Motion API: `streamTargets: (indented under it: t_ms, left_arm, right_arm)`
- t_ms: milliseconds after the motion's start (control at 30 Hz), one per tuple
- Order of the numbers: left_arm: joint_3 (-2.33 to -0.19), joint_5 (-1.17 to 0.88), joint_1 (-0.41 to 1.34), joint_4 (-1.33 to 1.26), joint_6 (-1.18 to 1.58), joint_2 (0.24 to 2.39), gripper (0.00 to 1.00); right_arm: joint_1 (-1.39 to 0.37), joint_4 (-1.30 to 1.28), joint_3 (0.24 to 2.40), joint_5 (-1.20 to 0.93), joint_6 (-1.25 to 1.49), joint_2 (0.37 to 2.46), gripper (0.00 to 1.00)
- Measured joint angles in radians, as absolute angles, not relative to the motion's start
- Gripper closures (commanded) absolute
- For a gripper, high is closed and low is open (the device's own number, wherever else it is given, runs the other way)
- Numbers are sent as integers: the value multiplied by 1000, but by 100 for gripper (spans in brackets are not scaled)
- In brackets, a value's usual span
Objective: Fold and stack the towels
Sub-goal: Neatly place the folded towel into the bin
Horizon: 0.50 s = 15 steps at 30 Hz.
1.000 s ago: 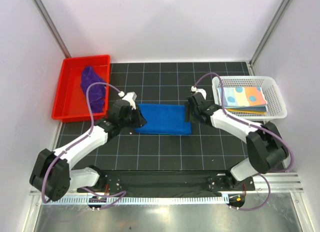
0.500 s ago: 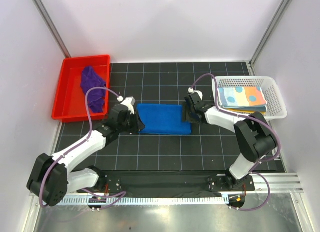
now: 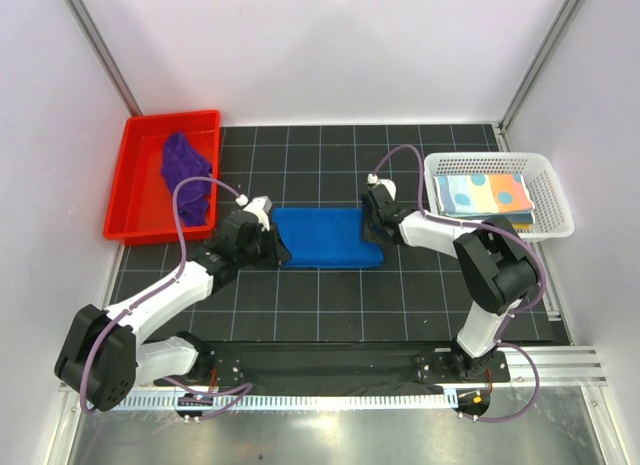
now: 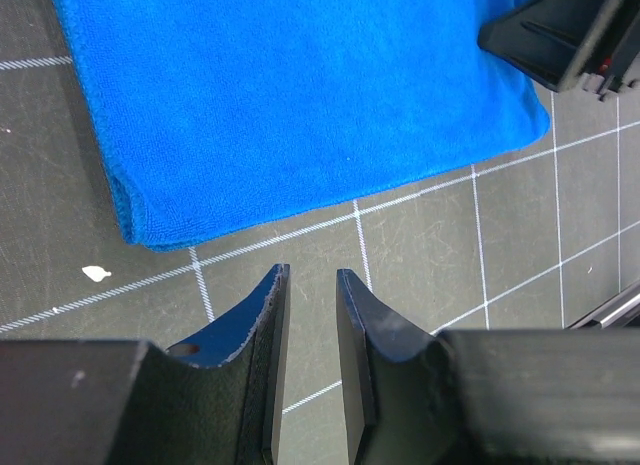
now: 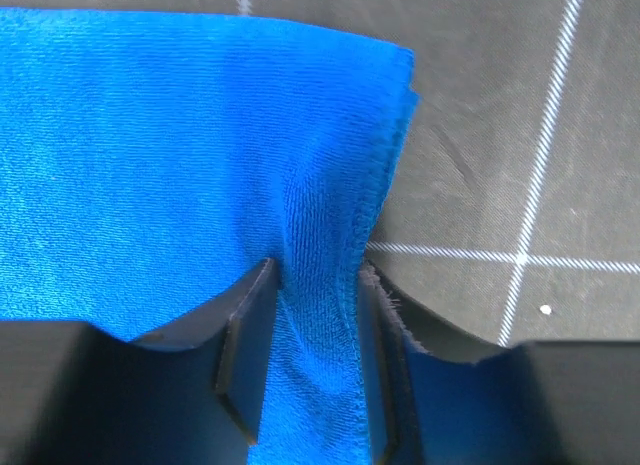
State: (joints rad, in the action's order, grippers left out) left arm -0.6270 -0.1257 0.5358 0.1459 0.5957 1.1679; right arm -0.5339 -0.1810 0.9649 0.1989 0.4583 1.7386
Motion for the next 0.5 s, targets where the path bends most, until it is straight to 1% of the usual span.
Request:
streamTargets:
  t_ms: [100,133,167,367,500]
  left_arm:
    - [-626,-131,537,146,599,1168,72]
    - [-626,-134,537,146,599,1167,73]
    - [-626,-136,538,146,600,1164,73]
    - [-635,-159,548,167,605,1107,75]
    - [-669,-180,556,204,621,1053,75]
  right_arm:
    - [-564,-184,991,231,456,1764,84]
    - [-574,-189,999,244,454,1768,95]
    - [-582,-196,1004,260,448,1772,99]
    - [-610,-295,1078,348,416,1806,99]
    - [-613,-424,1138,448,366,1819,99]
